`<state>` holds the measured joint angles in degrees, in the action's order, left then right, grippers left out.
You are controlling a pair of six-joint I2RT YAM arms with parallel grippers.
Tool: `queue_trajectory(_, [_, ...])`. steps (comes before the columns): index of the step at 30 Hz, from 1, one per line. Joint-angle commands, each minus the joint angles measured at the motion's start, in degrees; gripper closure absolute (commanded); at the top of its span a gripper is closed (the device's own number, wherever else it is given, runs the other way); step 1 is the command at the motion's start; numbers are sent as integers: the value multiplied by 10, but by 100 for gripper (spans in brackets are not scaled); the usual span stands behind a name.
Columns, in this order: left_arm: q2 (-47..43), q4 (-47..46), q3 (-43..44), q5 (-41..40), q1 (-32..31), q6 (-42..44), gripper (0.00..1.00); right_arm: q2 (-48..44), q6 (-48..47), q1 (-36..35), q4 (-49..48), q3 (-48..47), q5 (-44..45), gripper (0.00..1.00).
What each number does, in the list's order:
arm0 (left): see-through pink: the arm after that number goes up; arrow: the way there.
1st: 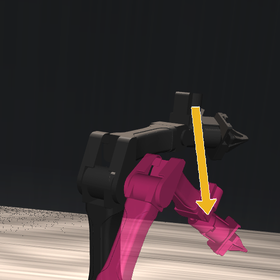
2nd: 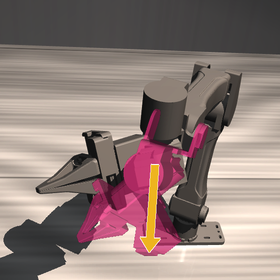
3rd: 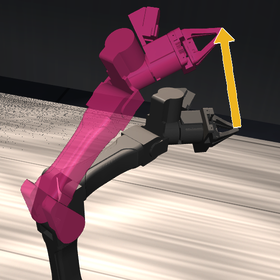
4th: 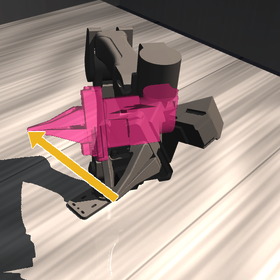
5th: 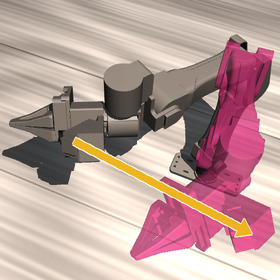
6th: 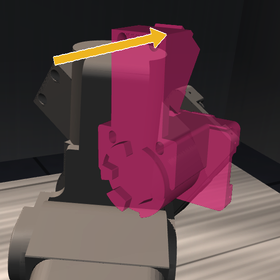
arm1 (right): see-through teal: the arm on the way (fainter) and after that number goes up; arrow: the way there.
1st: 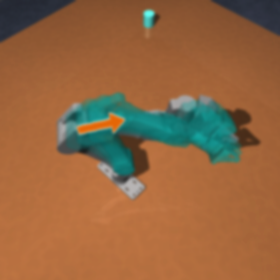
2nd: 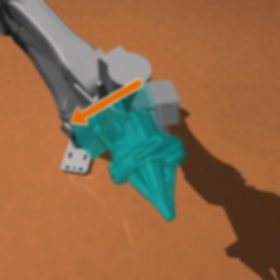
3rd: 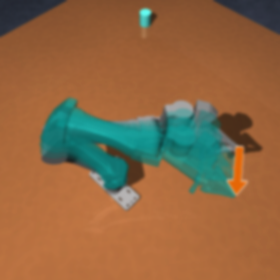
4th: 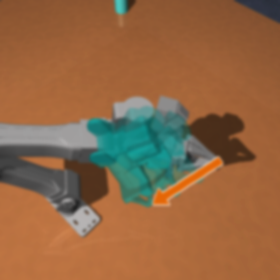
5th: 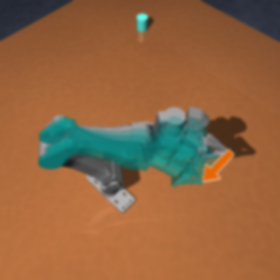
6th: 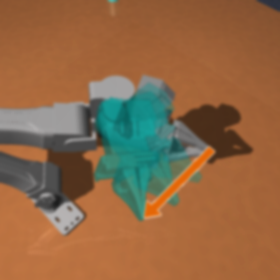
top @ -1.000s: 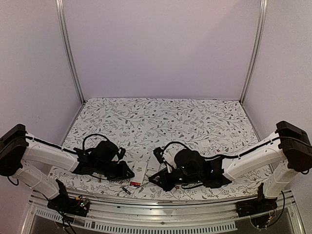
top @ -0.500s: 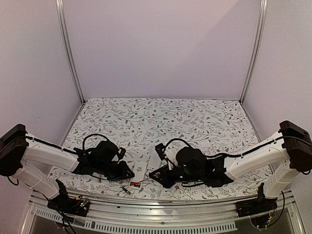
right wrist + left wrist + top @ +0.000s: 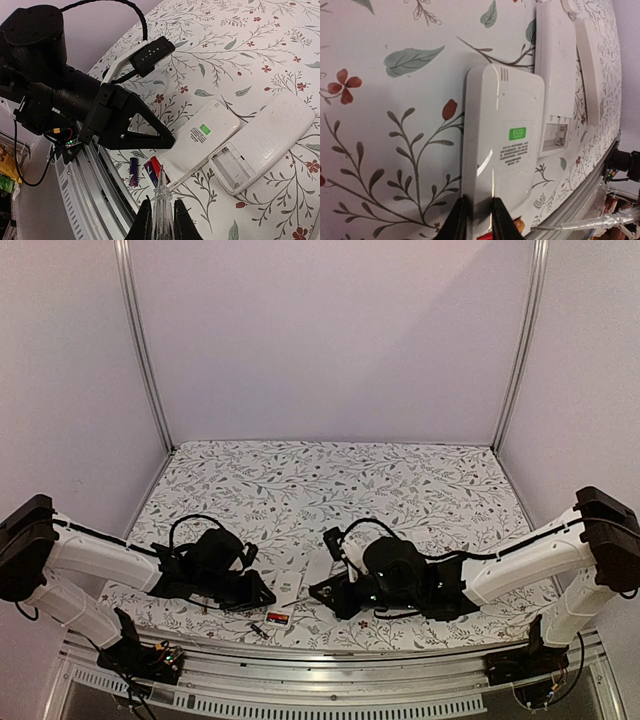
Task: Unload the batteries from the remote control
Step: Remove the battery from the remote control without the battery cover.
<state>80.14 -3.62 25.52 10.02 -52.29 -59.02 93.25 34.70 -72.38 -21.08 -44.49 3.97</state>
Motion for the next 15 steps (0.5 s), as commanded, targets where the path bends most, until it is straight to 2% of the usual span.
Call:
queue_trajectory(1, [10,14,-11,20,-16,-1,84,17,-4,7,7,5,3,100])
queue_trajectory(9, [10,16,-10,20,-15,0,84,27,-2,12,19,7,-7,100])
queue_trajectory(15, [12,15,-8,20,-15,0,84,34,-7,18,17,3,-74,100])
